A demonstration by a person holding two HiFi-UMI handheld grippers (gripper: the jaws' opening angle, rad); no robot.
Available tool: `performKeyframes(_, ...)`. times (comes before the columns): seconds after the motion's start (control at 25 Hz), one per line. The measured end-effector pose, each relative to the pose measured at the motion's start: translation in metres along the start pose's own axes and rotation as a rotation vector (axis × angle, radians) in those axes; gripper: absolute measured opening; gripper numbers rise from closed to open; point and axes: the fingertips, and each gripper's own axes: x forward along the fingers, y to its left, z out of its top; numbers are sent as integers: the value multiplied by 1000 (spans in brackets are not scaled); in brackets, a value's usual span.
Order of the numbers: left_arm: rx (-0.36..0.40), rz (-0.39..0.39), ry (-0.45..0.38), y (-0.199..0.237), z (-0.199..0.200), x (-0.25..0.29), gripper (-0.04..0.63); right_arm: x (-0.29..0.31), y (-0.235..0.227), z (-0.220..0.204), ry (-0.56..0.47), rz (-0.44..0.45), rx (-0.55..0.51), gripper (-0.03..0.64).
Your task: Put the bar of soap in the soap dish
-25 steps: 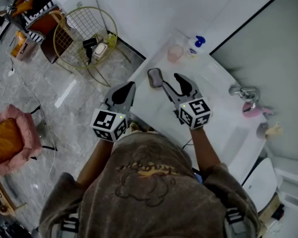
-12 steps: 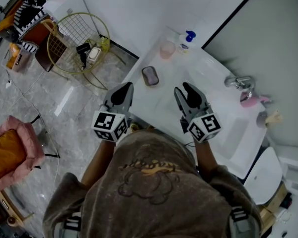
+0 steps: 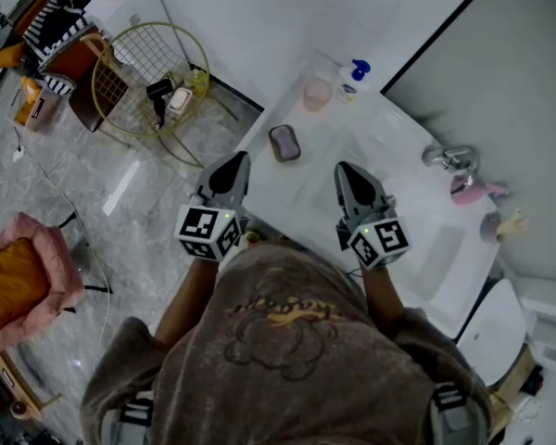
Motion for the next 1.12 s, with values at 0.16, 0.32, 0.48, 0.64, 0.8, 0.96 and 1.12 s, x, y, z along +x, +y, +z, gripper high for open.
performKeyframes(0.16,3,2,-2,0,0,1,5,3,-5,-8,-3,-25,18,-1)
performKeyframes(0.32,7,9,-8,-2,3,3,5,5,-10,-15,2,-44,24,-2)
performKeyframes(0.48,7,10,-12,-5,4,5,5,4,-16,-15,0,-65,26,-2)
performKeyframes(0.64,8,18,-9,-7,1,7,5,5,-20,-19,9,-70,25,-2)
performKeyframes(0.8,6,23,-5,-7,0,9,5,7,-22,-21,15,-60,36,-2)
performKeyframes(0.96,-1,21,-3,-7,0,10,5,9,-22,-21,36,-60,30,-2)
performKeyframes(1.12,1,19,3,-9,0,13,5,10,-25,-23,57,-59,28,-2)
